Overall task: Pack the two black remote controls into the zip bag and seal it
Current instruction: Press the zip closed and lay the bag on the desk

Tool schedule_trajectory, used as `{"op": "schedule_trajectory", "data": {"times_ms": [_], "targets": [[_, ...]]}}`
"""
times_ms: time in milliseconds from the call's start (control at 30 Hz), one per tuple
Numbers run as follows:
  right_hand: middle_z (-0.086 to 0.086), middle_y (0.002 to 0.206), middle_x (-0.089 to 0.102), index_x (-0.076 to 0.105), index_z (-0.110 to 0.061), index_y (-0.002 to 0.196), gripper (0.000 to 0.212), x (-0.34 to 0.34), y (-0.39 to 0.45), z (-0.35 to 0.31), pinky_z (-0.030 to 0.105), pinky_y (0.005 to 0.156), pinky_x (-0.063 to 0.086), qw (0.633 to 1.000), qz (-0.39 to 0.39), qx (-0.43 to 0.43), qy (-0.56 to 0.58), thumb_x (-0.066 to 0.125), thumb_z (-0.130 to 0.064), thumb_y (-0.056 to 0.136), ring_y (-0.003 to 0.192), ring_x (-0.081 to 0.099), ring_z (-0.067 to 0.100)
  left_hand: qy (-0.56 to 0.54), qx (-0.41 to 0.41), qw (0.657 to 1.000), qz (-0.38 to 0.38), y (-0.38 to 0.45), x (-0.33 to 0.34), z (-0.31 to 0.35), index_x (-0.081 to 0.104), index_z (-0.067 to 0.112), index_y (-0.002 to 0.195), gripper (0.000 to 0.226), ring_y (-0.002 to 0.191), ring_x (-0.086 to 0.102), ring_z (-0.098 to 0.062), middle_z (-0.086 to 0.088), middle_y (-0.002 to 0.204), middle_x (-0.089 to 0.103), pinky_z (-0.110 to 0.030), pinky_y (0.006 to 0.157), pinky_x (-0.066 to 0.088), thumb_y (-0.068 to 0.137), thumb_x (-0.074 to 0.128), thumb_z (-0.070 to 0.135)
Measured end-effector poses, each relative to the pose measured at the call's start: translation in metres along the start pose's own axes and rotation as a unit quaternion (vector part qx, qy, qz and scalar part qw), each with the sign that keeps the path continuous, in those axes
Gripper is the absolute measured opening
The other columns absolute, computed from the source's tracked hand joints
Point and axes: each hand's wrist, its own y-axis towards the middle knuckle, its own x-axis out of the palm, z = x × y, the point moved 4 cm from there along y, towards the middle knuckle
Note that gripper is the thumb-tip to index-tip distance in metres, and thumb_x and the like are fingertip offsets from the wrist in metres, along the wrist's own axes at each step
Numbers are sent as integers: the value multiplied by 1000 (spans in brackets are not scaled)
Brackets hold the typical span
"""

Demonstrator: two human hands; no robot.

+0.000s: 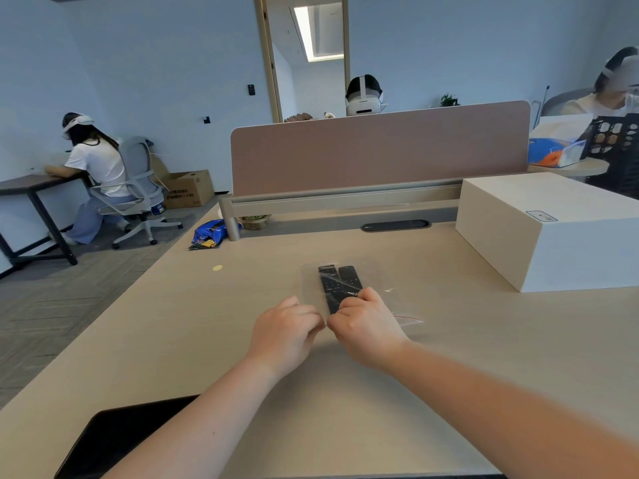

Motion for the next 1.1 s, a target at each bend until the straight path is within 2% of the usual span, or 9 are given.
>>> {"op": "schedule_trajectory", "data": {"times_ms": [100, 200, 400, 600, 700, 767, 833, 967, 1100], "targets": [[-7, 45, 58, 65, -24, 54, 13, -1, -1, 6, 30, 60, 20, 1000, 17, 13, 3, 76, -18, 55, 58, 61, 16, -3, -24, 1000, 9, 2, 1, -3, 66, 27, 69, 28, 61, 51, -15, 16, 66, 69, -18, 39, 28, 78, 41, 36], [-9, 45, 60, 66, -25, 52, 15, -1, -4, 15, 28, 60, 30, 999, 21, 32, 2, 78, -31, 60, 59, 63, 14, -26, -45, 998, 20, 3, 1, -6, 66, 28, 69, 26, 61, 48, -13, 19, 68, 69, -14, 41, 17, 77, 43, 36], [-5, 40, 56, 64, -22, 47, 23, 1, -6, 19, 29, 60, 21, 997, 44, 48, 31, 68, -25, 69, 51, 60, 16, -44, -58, 997, 21, 0, 4, -8, 66, 28, 69, 28, 63, 40, -10, 19, 70, 69, -19, 43, 30, 78, 44, 41], [-5, 40, 57, 66, -25, 47, 21, 2, -4, 18, 29, 61, 20, 995, 34, 70, 57, 65, -34, 66, 50, 61, 12, -57, -57, 997, 18, 0, 3, -9, 68, 28, 70, 33, 63, 50, -16, 19, 73, 71, -22, 42, 41, 77, 41, 45], [-5, 41, 58, 68, -27, 49, 18, 2, -2, 19, 27, 62, 22, 992, 32, 84, 83, 65, -37, 64, 51, 62, 11, -63, -52, 997, 12, -1, 4, -10, 69, 27, 70, 25, 63, 52, -18, 18, 73, 72, -27, 42, 48, 77, 50, 42], [-6, 41, 59, 70, -29, 51, 16, 1, -2, 19, 25, 63, 23, 991, 35, 84, 93, 65, -37, 64, 51, 62, 10, -63, -52, 997, 6, -1, 4, -10, 70, 27, 69, 15, 63, 52, -18, 17, 72, 72, -26, 42, 47, 74, 59, 37], [-6, 41, 59, 70, -30, 52, 16, 1, -2, 20, 26, 65, 14, 991, 37, 82, 97, 65, -37, 65, 51, 62, 10, -61, -54, 997, 2, -1, 5, -10, 70, 28, 68, 11, 62, 49, -15, 18, 71, 72, -23, 41, 44, 72, 62, 35], [-7, 41, 59, 70, -28, 52, 24, 3, -3, 20, 28, 61, 14, 993, 36, 69, 85, 57, -35, 71, 50, 61, 12, -56, -63, 996, 0, -2, 8, -12, 69, 28, 68, 8, 64, 25, -5, 19, 67, 70, -21, 41, 36, 72, 63, 31], [-6, 40, 57, 68, -26, 49, 18, 0, -2, 17, 27, 62, 21, 997, 30, 40, 56, 66, -29, 66, 49, 60, 12, -40, -53, 998, -8, -2, 6, -9, 67, 27, 65, 6, 63, 39, -9, 17, 60, 68, -18, 40, 30, 70, 65, 28]]}}
